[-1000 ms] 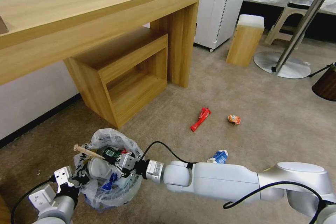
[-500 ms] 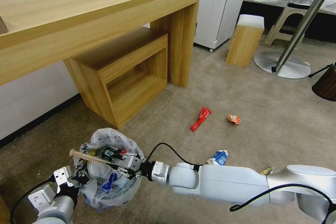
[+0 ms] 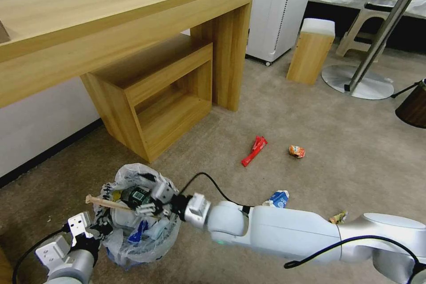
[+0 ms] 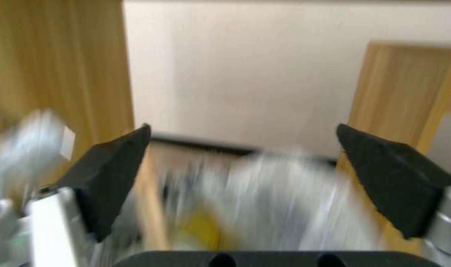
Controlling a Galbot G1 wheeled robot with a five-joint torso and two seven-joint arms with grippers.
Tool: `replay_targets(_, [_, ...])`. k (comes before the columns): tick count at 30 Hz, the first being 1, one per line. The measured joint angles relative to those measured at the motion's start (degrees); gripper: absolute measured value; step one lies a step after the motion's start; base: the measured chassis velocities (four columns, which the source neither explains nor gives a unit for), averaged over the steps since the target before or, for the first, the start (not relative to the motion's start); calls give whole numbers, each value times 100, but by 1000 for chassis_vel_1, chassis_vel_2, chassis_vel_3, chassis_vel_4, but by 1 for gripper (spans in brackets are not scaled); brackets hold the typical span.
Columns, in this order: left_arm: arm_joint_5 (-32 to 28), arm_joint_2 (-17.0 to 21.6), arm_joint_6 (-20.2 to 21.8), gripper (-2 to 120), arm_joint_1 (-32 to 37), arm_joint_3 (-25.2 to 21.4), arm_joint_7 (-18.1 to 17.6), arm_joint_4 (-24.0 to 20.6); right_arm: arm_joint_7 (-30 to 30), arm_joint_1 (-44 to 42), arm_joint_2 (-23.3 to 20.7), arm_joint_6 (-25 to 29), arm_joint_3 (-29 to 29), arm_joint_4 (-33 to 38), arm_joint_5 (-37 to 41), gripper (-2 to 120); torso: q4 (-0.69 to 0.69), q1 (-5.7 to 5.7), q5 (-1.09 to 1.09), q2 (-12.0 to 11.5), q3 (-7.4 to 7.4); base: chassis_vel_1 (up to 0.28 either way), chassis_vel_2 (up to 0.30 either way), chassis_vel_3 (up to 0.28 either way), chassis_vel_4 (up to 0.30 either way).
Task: Pick up the trash bin and place the garbage on the floor into it.
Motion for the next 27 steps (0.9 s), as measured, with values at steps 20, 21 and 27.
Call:
replay_targets(20, [69, 58, 7, 0, 12, 36, 66, -59, 1017, -1613, -1489, -871, 4455, 709, 561, 100, -1, 0, 3, 0, 0, 0, 0, 0, 0])
replay_targets(21, [69, 58, 7, 0, 12, 36, 66, -59, 1017, -1613, -1489, -871, 4455, 709, 561, 100, -1, 0, 3, 0, 0, 0, 0, 0, 0])
replay_targets(27, [138, 67, 28, 0, -2, 50, 78, -60, 1237, -2231, -1750, -1075, 5274, 806, 122, 100, 0, 0, 2, 0, 0, 0, 0, 0, 0])
